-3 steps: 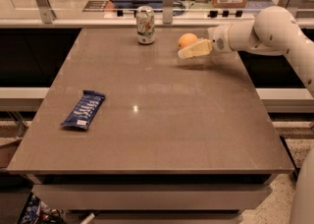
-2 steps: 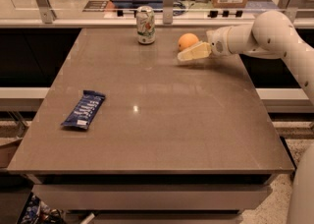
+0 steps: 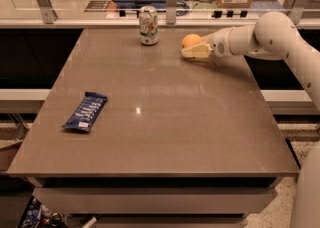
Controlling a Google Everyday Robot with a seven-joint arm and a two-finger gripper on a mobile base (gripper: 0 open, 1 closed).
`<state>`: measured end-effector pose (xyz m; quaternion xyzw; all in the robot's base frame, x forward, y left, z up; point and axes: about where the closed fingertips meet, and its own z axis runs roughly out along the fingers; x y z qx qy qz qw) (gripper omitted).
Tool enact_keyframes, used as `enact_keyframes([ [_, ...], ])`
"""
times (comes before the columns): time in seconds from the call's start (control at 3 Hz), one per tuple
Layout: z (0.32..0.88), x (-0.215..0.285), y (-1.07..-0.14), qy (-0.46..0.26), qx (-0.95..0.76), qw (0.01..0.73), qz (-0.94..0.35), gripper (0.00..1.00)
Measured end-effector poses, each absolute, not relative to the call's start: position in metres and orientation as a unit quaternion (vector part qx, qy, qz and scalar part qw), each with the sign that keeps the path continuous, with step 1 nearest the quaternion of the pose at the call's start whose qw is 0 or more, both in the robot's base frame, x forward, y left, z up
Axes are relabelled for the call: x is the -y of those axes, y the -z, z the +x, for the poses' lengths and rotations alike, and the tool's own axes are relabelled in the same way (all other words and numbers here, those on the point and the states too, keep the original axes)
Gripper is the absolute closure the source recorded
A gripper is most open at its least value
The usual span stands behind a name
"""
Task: Move orange near rxbar blueberry
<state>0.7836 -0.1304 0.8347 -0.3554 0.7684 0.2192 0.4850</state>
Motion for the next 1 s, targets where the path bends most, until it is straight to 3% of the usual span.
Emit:
enact_keyframes([
  [0.67,0.7842,0.1243,-0.8311,-0.223,-0.768,0.482,-0.358,0.87],
  [1.0,0.7844,0.1214,-0.8295,-0.225,-0.768,0.481,-0.359,1.0],
])
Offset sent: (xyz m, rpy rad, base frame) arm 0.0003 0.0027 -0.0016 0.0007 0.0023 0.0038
